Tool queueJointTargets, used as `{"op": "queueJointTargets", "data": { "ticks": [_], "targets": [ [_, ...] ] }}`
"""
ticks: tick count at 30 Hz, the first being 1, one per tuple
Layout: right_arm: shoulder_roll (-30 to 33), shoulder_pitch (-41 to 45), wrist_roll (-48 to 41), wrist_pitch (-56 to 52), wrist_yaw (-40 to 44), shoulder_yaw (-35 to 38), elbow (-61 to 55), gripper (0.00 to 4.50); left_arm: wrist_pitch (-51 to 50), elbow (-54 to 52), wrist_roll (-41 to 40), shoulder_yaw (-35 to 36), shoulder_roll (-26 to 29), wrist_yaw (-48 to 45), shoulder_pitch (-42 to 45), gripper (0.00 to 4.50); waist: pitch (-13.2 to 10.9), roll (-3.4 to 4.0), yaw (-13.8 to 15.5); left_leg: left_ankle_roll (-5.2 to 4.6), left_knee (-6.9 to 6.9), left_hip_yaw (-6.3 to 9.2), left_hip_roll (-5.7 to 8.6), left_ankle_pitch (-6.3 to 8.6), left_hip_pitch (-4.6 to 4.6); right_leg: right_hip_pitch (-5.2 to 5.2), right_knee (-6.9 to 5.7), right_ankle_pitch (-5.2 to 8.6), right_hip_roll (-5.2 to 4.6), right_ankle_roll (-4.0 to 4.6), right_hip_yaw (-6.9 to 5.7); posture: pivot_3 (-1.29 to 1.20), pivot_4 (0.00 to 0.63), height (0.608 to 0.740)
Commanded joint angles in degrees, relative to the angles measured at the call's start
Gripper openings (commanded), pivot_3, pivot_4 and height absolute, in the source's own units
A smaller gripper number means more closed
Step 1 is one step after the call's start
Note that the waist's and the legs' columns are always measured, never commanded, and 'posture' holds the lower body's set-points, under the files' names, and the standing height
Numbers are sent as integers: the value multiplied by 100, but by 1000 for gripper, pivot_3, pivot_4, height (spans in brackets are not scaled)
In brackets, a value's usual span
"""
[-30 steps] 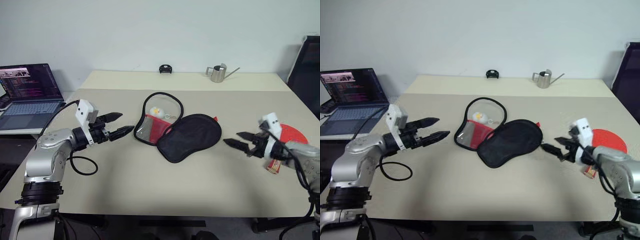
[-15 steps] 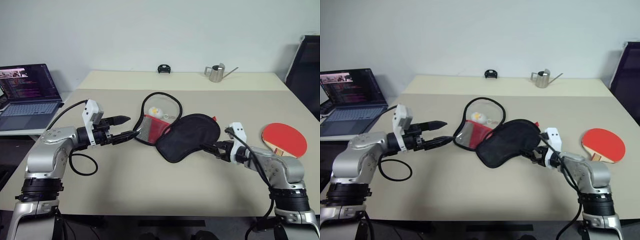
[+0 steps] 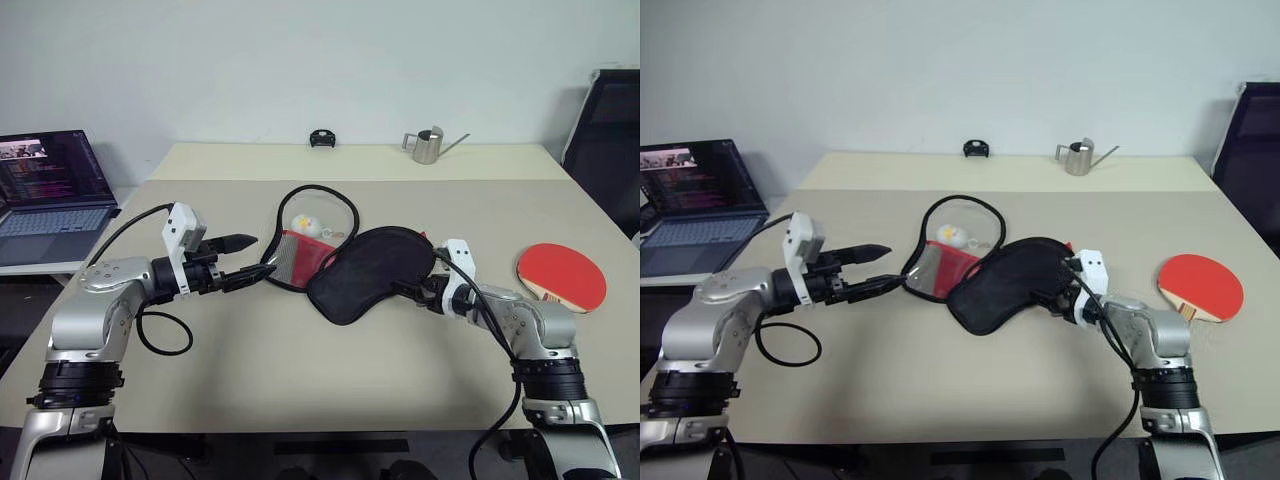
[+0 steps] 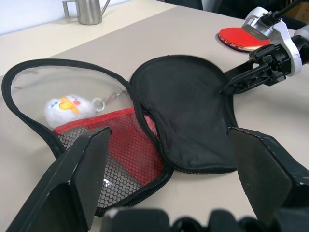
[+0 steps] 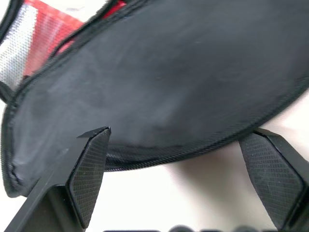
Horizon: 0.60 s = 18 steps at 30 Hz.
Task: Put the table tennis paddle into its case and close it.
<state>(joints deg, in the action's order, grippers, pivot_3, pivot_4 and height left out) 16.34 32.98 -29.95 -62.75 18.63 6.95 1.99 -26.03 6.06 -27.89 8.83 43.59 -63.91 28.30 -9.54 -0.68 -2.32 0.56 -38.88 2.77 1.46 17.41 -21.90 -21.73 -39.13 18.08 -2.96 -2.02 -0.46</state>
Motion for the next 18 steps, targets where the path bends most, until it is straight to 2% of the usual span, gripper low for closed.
{"op": "queueJointTargets", "data": {
  "ticks": [1, 3, 5, 9, 13, 17, 18],
  "targets": [
    [-391, 180, -310, -315, -131, 202, -121, 4481, 112, -176, -41, 147, 53, 46, 32, 4208, 0, 0, 0, 1, 1, 0, 0, -1, -1, -1, 2, 0, 0, 0, 0, 0, 150, 740],
    [-539, 195, -334, -440, -216, 278, -191, 4481, 130, -165, -43, 138, 49, 53, 31, 4208, 0, 0, -1, 3, 2, -1, 0, -2, -2, -3, 2, 0, 0, 0, 1, 0, 150, 740],
    [-658, 147, -317, -515, -293, 245, -301, 4096, 157, -139, -35, 121, 37, 58, 42, 4208, 0, 0, 9, 4, 2, 1, 0, -2, -4, -4, 3, 0, -1, 0, 0, 0, 150, 740],
    [-842, 110, -337, -690, -531, 420, -342, 2888, 197, -107, -16, 105, 31, 63, 49, 4208, 0, 0, 28, 7, 2, 0, 1, -4, -8, -7, 4, 0, -2, 0, 0, 0, 150, 740],
    [-1148, 233, -547, -1242, -951, 1036, -306, 1490, 227, -96, -2, 105, 49, 52, 27, 4208, 0, 1, 38, 7, 3, 1, 1, -4, -9, -9, 3, 0, -2, 0, -1, 0, 150, 740],
    [-1193, 404, -633, -1632, -1158, 1430, -284, 159, 234, -119, -18, 102, 58, 35, -11, 4208, 0, 1, 40, 7, 4, 0, 1, -4, -9, -9, 4, 0, -2, 0, 0, 0, 150, 740],
    [-1166, 456, -651, -1725, -1183, 1514, -273, 26, 233, -127, -21, 99, 59, 29, -19, 4208, 0, 1, 40, 7, 4, 0, 1, -4, -9, -10, 4, 0, -2, 0, 0, 0, 150, 740]
  ]
}}
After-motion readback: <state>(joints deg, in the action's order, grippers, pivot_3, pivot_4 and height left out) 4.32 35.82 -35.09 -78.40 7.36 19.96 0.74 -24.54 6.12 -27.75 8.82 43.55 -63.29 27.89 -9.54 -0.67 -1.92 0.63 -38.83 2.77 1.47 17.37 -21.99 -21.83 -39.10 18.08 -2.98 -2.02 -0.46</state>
